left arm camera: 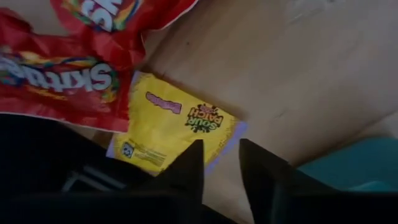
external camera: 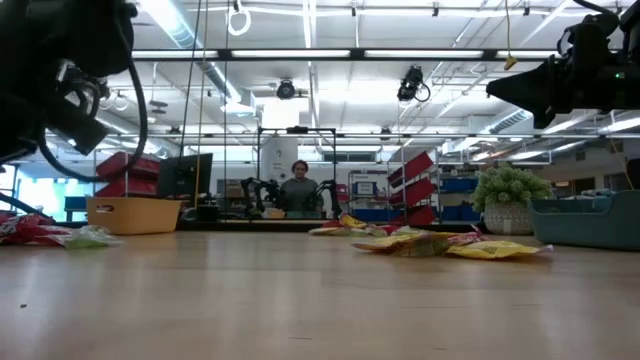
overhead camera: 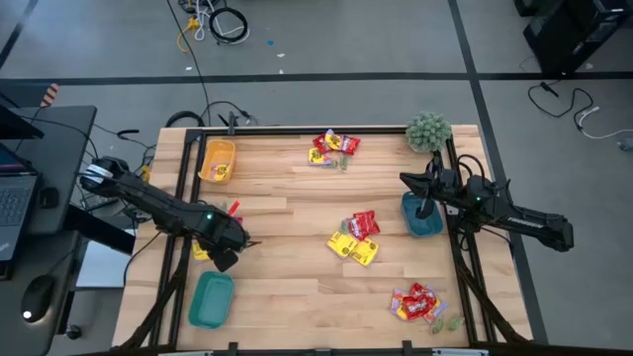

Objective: Sort candy
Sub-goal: Put the yellow packet of candy into the yellow bin

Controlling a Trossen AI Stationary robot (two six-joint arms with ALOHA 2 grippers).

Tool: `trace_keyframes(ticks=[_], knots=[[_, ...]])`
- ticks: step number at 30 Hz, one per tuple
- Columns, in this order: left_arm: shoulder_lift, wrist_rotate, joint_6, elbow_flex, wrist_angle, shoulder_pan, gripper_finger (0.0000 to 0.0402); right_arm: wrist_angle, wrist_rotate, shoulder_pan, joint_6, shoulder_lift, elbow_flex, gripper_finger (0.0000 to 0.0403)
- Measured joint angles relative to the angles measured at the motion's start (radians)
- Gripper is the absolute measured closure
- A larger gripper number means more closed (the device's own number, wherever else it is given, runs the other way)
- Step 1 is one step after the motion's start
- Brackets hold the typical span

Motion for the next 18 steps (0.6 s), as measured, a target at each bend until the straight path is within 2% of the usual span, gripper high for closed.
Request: trace_keyframes(ticks=[4,8,14,18], knots=[[0.0,0.001,-0.015,-0.036,0.067,0.0,0.0244,0.0,0.0,0.0,0.0,0.0,0.0,0.0377],[0.0,0.001,-0.023,-0.069,0.096,0.0,0.0227,0.0,0.0,0.0,0.0,0.0,0.0,0.0377],[0.0,0.029,-0.072,-0.133,0.116,0.0,0.0232,-0.001,0.0,0.0,0.0,0.0,0.0,0.0378],[-0.002,0.029,-0.068,-0.148,0.128,0.0,0.0268,-0.001,0.0,0.0,0.0,0.0,0.0,0.0378]])
